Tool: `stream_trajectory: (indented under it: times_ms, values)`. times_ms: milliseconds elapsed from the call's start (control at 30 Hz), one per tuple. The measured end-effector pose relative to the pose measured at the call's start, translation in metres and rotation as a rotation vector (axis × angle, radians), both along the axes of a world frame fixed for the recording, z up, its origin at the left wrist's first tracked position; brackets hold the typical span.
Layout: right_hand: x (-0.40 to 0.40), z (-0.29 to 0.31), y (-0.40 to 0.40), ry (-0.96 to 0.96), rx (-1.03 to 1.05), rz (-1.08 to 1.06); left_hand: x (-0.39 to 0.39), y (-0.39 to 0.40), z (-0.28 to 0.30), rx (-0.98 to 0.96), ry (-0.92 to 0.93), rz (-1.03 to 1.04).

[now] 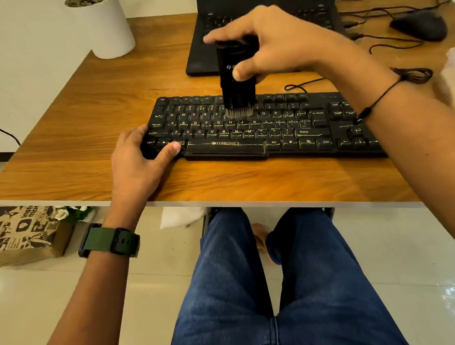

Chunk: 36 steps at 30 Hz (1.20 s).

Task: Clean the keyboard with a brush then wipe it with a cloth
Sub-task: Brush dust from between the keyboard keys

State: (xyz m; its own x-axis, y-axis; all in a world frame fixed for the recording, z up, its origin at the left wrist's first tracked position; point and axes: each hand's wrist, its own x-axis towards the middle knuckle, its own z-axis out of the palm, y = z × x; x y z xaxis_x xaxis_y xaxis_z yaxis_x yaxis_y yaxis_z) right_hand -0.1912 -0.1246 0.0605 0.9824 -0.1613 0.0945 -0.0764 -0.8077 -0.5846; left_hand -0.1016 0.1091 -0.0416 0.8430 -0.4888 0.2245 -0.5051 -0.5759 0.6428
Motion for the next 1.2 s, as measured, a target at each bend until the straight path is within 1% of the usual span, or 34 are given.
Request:
stream_trajectory:
  times_ms: [267,367,467,633,800,900,967,1033,1100,1200]
  values:
    - [-0.041,0.0,-0.026,0.058,0.031,-0.094,-0.001,0.0,0.001,-0.007,0.011,-0.006]
    - [-0.046,0.006,-0.023,-0.014,0.04,-0.115,-0.002,0.0,0.001,-0.007,0.004,-0.001]
    - [-0.035,0.009,-0.012,-0.09,0.001,-0.091,-0.002,0.0,0.0,-0.002,0.006,0.006]
    - [-0.021,-0.003,-0.004,-0.022,-0.049,-0.036,-0.003,0.0,0.001,0.002,0.013,0.007]
    - [-0.046,-0.002,-0.021,0.008,-0.059,-0.095,-0.002,0.0,0.0,-0.012,0.014,0.001]
    - [-0.064,0.0,-0.031,0.038,-0.001,-0.135,-0.002,0.0,0.0,-0.018,0.004,0.003]
    - [-0.072,0.004,-0.034,0.019,0.028,-0.162,-0.003,0.0,0.0,-0.023,0.002,0.004]
    - [-0.073,0.007,-0.033,-0.039,0.054,-0.171,-0.003,0.0,0.0,-0.023,0.002,0.004]
    - [-0.065,0.008,-0.027,-0.081,0.054,-0.151,-0.003,0.0,0.0,-0.022,0.003,0.003]
    - [-0.046,0.004,-0.015,-0.077,0.041,-0.099,-0.003,0.0,0.0,-0.021,0.007,0.003]
